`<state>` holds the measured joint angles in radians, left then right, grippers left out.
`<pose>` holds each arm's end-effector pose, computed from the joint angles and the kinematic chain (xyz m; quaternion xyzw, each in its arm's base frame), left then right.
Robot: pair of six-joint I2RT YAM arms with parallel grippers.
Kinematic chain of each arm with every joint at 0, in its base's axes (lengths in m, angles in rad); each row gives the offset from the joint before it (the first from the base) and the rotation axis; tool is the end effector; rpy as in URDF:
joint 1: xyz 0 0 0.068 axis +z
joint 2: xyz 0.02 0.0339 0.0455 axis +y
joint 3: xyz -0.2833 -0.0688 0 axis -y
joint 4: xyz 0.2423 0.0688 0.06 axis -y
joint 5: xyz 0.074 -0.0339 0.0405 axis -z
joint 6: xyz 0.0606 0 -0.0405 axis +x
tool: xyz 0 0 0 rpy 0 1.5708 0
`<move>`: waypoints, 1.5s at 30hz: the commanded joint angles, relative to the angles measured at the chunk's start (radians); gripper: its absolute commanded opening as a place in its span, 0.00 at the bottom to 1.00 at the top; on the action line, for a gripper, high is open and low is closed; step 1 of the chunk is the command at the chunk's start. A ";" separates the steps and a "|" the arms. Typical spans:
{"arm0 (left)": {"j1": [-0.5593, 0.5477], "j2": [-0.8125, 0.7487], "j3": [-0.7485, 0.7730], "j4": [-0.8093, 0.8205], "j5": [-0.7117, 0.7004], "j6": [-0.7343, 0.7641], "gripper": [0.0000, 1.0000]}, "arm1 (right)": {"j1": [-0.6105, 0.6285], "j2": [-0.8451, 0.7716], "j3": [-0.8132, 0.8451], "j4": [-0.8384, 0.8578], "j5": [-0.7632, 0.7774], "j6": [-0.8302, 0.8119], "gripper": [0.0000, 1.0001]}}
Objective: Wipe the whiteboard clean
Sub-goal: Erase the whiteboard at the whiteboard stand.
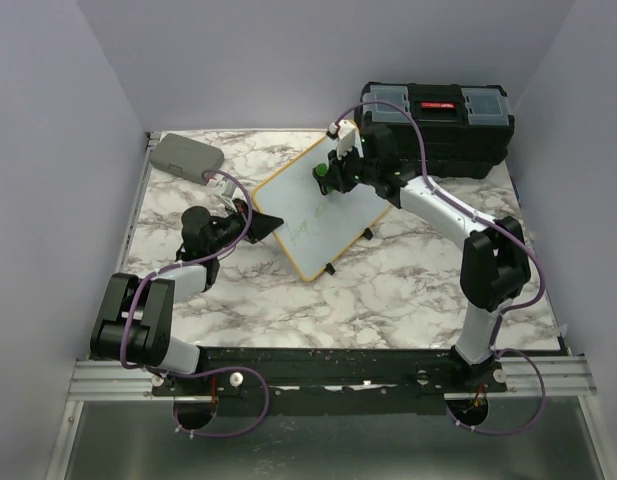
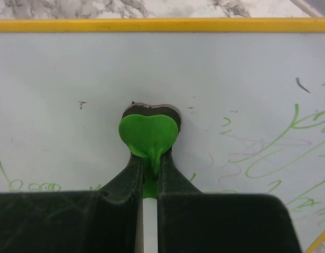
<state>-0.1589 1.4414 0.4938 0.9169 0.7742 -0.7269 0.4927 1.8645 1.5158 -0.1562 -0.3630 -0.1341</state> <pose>0.2805 -0.0879 0.2291 0.0660 0.7118 -0.5211 0.4663 0.3991 0.2387 0.2951 -0.3484 0.7776 0.2421 0.4640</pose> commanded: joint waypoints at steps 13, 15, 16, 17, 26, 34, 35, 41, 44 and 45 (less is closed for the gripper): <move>-0.024 0.001 0.013 -0.006 0.102 0.065 0.00 | -0.048 0.028 0.028 -0.049 -0.081 -0.078 0.01; -0.024 0.004 0.015 -0.005 0.103 0.063 0.00 | -0.041 0.047 0.048 -0.073 -0.176 -0.068 0.01; -0.023 0.005 0.015 -0.004 0.103 0.063 0.00 | -0.039 0.051 0.050 -0.068 -0.199 -0.052 0.01; -0.024 0.003 0.013 -0.006 0.105 0.063 0.00 | -0.039 0.053 0.047 -0.051 -0.212 -0.030 0.01; -0.024 0.007 0.019 -0.007 0.106 0.063 0.00 | -0.043 0.003 -0.024 0.126 0.182 -0.015 0.01; -0.023 0.003 0.017 -0.005 0.109 0.063 0.00 | -0.045 0.051 0.067 0.075 0.250 -0.101 0.01; -0.024 0.004 0.017 -0.006 0.109 0.063 0.00 | -0.045 0.050 0.070 0.056 0.196 -0.108 0.01; -0.024 0.007 0.019 0.000 0.114 0.059 0.00 | -0.043 0.053 0.066 -0.107 -0.165 -0.192 0.01; -0.024 0.008 0.019 0.002 0.115 0.059 0.00 | -0.042 0.051 0.041 -0.127 -0.202 -0.208 0.01; -0.024 0.008 0.018 0.002 0.115 0.059 0.00 | -0.042 0.046 0.032 -0.119 -0.202 -0.205 0.01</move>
<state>-0.1593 1.4422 0.4992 0.9104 0.7837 -0.7189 0.4412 1.8874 1.5681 -0.1944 -0.4202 -0.2947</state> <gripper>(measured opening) 0.041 0.076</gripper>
